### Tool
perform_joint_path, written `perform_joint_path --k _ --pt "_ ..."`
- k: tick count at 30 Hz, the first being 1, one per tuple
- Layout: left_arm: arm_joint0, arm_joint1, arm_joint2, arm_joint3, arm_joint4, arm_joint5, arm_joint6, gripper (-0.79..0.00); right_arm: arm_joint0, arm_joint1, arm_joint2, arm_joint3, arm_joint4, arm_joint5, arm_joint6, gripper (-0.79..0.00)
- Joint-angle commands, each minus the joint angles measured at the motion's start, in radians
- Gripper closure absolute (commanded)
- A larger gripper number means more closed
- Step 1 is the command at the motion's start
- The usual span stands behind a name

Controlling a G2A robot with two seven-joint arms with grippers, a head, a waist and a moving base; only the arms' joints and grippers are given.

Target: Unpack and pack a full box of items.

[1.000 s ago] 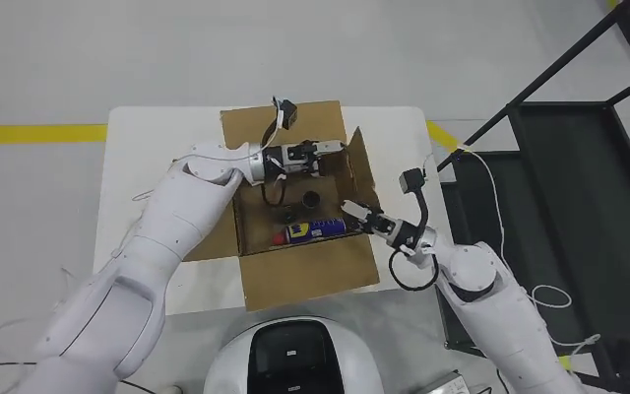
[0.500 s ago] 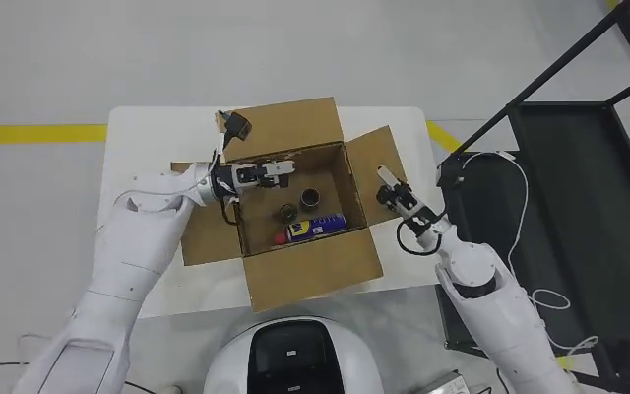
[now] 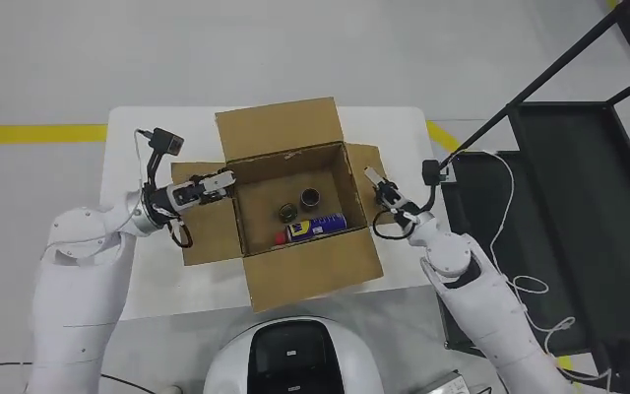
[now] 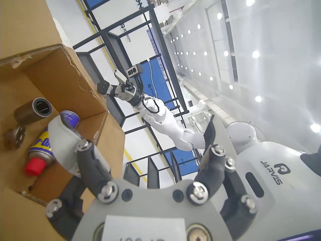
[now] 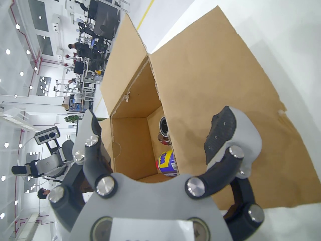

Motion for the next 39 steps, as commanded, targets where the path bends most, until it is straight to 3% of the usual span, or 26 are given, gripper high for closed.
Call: perform_joint_path --k 1,5,14,32,39 --pt "0.011 0.006 -0.027 -0.006 0.000 0.006 0.007 -0.785 -0.004 0.000 -0.007 -0.016 -0.017 0.027 0.029 -0.785" --pt "0.022 0.016 -0.073 -0.006 0.007 0.014 0.032 -0.785 -0.033 0.002 -0.011 -0.065 -0.079 0.092 0.032 -0.785" --pt "0.030 0.033 -0.150 0.045 0.009 0.015 0.094 -0.785 -0.076 0.003 -0.015 -0.132 -0.124 0.127 0.094 -0.785" --pt "0.037 0.054 -0.191 0.113 -0.027 -0.014 0.140 -0.785 -0.108 -0.005 -0.009 -0.193 -0.135 0.111 0.095 -0.785" --pt "0.027 0.056 -0.184 0.177 -0.047 -0.040 0.169 -0.785 -0.135 -0.004 0.024 -0.266 -0.198 0.022 0.033 -0.785"
